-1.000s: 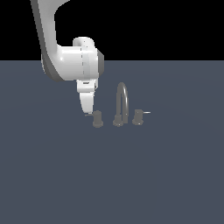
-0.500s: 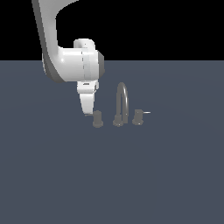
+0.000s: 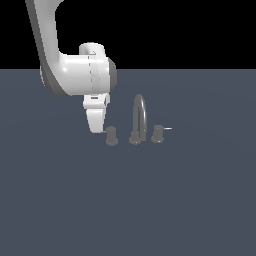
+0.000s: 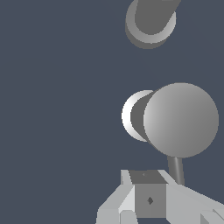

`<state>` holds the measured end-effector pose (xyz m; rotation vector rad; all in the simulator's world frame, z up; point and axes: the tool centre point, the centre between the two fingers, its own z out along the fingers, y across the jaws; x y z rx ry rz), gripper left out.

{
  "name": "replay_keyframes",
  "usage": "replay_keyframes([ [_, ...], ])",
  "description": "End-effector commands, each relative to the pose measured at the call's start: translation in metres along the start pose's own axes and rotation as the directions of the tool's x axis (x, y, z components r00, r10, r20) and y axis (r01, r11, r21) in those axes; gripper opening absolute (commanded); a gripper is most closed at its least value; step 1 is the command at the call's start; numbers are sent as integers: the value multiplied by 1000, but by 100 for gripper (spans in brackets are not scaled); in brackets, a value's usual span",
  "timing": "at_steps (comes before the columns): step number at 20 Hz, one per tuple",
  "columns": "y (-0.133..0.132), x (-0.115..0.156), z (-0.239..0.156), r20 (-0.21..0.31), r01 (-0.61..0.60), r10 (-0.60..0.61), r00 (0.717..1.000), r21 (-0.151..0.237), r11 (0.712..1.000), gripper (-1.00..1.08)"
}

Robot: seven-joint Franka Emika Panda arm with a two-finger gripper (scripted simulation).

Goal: Turn on the faucet by rotating a designated handle.

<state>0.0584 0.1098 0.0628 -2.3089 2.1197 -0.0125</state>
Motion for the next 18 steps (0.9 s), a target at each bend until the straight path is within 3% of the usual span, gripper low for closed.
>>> replay_keyframes([
  [1,0,0,0,0,0,0,1000,0,1000,-100],
  [15,45,4,-1,1,6,-6,1000,-10,1000,-100],
  [18,41,-2,0,7,18,-18,1000,-2,1000,-100],
])
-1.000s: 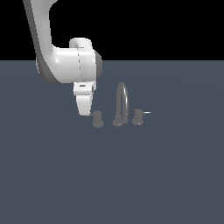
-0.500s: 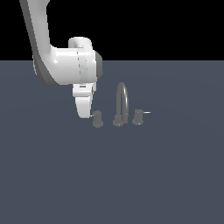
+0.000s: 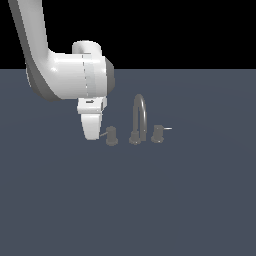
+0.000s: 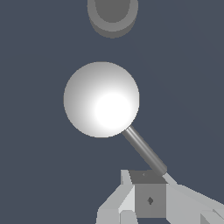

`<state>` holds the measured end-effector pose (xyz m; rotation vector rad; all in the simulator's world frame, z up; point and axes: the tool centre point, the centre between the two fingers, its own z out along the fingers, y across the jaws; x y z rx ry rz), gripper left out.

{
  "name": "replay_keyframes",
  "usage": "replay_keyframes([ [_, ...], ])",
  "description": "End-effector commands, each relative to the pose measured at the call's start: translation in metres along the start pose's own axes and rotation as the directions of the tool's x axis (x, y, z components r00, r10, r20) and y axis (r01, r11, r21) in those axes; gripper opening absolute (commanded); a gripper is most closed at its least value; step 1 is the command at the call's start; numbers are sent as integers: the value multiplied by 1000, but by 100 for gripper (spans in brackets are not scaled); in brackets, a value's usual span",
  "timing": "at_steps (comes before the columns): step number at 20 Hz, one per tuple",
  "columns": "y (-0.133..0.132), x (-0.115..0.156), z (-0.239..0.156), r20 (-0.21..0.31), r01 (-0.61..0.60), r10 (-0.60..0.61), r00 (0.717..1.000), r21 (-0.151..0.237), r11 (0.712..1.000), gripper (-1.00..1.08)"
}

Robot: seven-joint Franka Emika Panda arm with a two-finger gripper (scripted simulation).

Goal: Turn on the faucet by rotating a designated handle.

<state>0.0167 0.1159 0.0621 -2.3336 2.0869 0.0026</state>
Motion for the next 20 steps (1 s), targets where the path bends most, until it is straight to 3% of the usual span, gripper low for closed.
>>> replay_keyframes([
  [1,3,12,0,-3,-9,9,1000,0,1000,-100],
  [9,24,47,-1,-8,-20,20,1000,-7,1000,-100],
  [10,24,47,-1,-8,-20,20,1000,-7,1000,-100],
  [11,19,19,0,4,16,-16,1000,0,1000,-100],
  [20,13,83,-2,-8,-19,19,1000,-7,1000,-100],
])
